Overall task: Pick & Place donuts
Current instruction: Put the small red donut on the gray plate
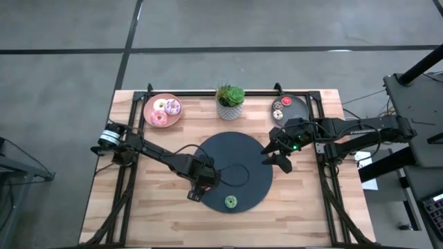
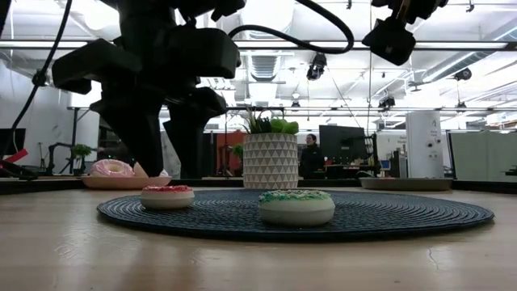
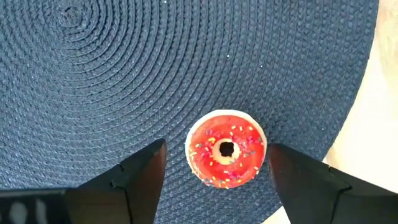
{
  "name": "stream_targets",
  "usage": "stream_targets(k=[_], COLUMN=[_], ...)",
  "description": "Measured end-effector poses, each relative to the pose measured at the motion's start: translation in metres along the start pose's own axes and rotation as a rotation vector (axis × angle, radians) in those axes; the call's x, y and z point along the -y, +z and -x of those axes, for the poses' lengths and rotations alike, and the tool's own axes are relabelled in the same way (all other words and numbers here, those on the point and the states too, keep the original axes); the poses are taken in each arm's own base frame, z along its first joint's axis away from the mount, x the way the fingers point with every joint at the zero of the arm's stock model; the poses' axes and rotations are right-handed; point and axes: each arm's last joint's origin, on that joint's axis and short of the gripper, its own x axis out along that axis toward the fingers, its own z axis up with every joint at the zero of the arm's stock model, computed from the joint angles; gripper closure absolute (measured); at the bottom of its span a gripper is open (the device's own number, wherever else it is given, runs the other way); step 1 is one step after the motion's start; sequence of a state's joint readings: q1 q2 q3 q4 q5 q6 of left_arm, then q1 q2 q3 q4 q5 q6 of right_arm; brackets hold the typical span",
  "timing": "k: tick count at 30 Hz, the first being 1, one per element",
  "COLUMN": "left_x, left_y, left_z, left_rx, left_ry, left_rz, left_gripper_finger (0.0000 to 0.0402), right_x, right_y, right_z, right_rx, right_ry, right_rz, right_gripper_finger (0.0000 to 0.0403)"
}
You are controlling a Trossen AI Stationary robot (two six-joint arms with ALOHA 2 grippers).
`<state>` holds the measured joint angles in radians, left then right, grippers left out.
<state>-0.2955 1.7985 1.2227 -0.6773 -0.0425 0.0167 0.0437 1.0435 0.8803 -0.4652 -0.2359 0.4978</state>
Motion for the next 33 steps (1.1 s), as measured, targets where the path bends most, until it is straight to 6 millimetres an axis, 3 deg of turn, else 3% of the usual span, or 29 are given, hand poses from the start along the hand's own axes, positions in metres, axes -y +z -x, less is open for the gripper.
stream_targets(k=[27,33], left_x=[0.0000,-0.0012], left_y=[0.0065,0.0073], left_z=[0.0050,0.0063], left_rx=[0.032,0.032], left_ry=[-0.025,-0.015], left_rz=[0.092,0.103], left_gripper_finger=[0.0150,0.0119], right_x=[0.0004,0.0004], right_y=[-0.0005,-0.0005], right_z=[-0.0003,-0.0003], right_rx=[-0.002,-0.002], right_ry=[-0.002,-0.002], right_rz=[0.000,0.001], right_gripper_finger=[0.0163,0.0165])
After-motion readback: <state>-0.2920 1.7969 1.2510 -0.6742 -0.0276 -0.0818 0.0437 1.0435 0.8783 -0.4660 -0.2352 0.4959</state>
